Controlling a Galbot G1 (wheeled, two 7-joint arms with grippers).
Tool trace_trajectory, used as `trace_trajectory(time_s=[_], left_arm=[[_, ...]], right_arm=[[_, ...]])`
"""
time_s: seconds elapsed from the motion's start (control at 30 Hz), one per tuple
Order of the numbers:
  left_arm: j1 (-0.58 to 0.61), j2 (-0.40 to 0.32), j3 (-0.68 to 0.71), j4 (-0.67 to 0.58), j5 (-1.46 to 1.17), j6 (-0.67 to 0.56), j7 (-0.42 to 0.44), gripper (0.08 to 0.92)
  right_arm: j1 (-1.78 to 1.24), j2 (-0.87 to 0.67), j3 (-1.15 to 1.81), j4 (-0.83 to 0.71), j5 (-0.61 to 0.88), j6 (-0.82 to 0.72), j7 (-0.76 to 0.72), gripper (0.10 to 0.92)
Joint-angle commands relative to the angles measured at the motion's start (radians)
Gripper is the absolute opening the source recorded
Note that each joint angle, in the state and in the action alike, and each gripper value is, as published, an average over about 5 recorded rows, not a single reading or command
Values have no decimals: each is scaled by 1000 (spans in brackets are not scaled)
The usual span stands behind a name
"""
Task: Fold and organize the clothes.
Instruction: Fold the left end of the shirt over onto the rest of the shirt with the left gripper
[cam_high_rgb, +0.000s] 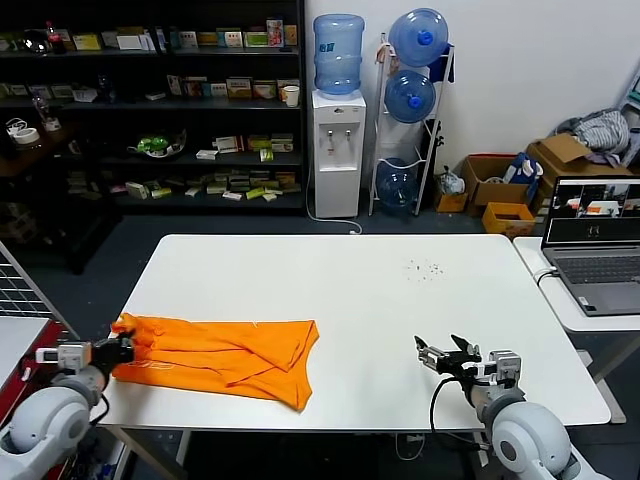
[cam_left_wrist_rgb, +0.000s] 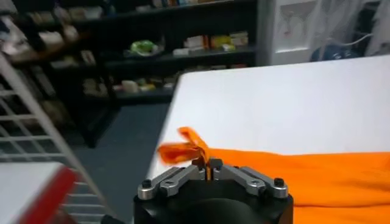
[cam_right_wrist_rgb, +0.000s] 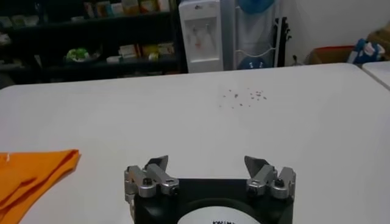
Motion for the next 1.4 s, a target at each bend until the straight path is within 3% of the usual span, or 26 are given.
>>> trace_trajectory(time_s=[0.03,0.47,1.27,1.4], left_arm=[[-114,-203,204,-221,-257,70,-119,122],[-225,-297,305,-170,-234,74,-145,122],[-252,-370,365,-153,-200,64,-175,122],[-259,-384,362,-141,-194,62,-168,170]], right_arm=[[-48,11,32,6,-12,-7,14,823],[-87,40,59,12,-21,-11,25,823],[-60,36,36,-14,-11,-10,26,823],[-62,36,36,-13,-11,-10,26,823]])
